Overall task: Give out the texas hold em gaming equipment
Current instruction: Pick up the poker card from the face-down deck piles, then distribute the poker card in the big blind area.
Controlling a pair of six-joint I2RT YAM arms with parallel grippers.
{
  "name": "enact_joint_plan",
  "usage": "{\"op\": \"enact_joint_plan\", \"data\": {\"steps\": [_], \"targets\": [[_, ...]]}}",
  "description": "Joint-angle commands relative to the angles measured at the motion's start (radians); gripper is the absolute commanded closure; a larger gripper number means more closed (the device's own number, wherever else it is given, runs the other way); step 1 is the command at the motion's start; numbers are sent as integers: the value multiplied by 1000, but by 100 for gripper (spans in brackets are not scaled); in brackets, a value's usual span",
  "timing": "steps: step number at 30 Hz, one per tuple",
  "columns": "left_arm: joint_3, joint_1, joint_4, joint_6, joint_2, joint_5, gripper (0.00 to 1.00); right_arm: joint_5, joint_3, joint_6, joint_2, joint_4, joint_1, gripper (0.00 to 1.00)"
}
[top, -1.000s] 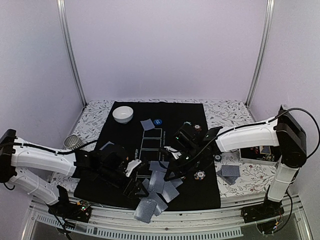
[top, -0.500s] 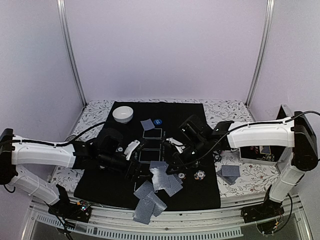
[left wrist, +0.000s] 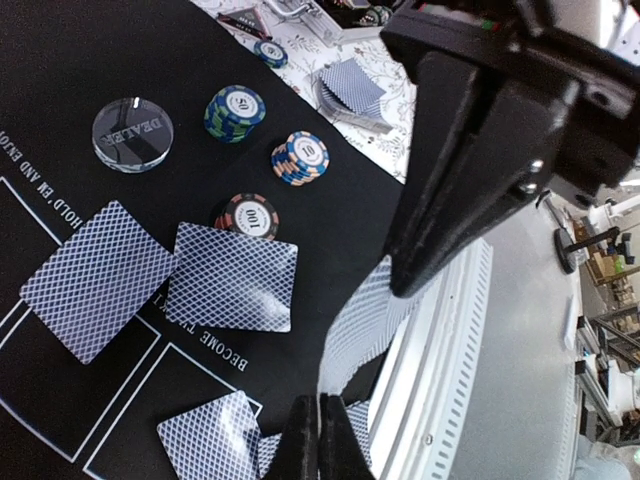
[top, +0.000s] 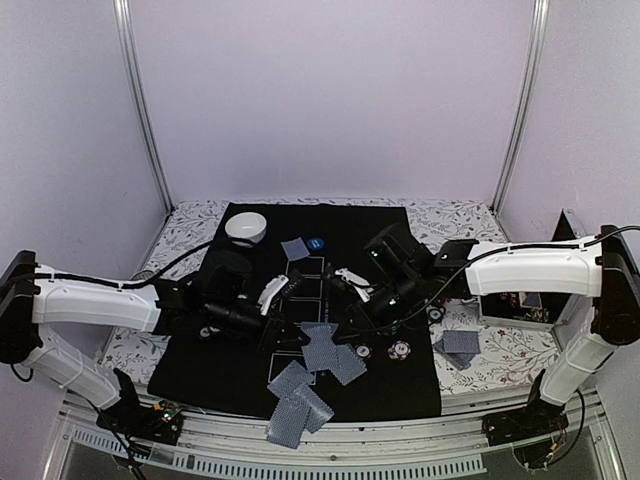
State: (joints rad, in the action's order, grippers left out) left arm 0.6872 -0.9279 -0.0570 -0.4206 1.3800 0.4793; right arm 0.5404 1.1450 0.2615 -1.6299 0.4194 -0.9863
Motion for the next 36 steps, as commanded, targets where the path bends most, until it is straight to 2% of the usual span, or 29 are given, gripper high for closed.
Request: {"op": "enact_joint_plan", "data": {"steps": [1, 6, 9, 11, 14, 18, 22, 26, 28, 30, 32, 34, 35, 36], "targets": [[-28, 13, -8, -7, -81, -23, 100, -26, -44, 2, 41, -3, 33, 98], [-51, 30, 21, -32, -146, -56, 100, -45, -74, 18, 52, -2, 75, 98], [-53, 83, 59, -68, -191, -92, 100, -61, -76, 19, 54, 9, 93, 98], [-48, 163, 142, -110, -236, -187, 100, -63, -76, 23, 60, 10, 103, 98], [-74, 365, 252, -180, -317, -288, 100, -76, -49, 21, 65, 10, 106, 98], [-165, 627, 204, -231, -381, -229, 100, -97, 46, 40, 21, 1, 110, 98], [-220, 762, 162, -231, -342, -194, 100, -94, 169, 48, -51, -5, 116, 98], [-264, 804, 101, -240, -287, -150, 98, -92, 239, 45, -96, -6, 120, 98], [-267, 805, 98, -235, -269, -147, 81, -84, 258, 45, -109, -7, 121, 98], [-264, 806, 109, -235, -265, -153, 55, -77, 265, 46, -112, -7, 120, 98], [-254, 805, 136, -240, -276, -165, 35, -78, 262, 48, -108, -6, 121, 98], [-233, 803, 179, -232, -297, -201, 25, -88, 256, 50, -100, -5, 121, 98], [-217, 796, 205, -225, -314, -228, 16, -94, 253, 51, -95, -7, 121, 98], [-199, 785, 230, -220, -334, -260, 13, -101, 250, 51, -90, -7, 121, 98]]}}
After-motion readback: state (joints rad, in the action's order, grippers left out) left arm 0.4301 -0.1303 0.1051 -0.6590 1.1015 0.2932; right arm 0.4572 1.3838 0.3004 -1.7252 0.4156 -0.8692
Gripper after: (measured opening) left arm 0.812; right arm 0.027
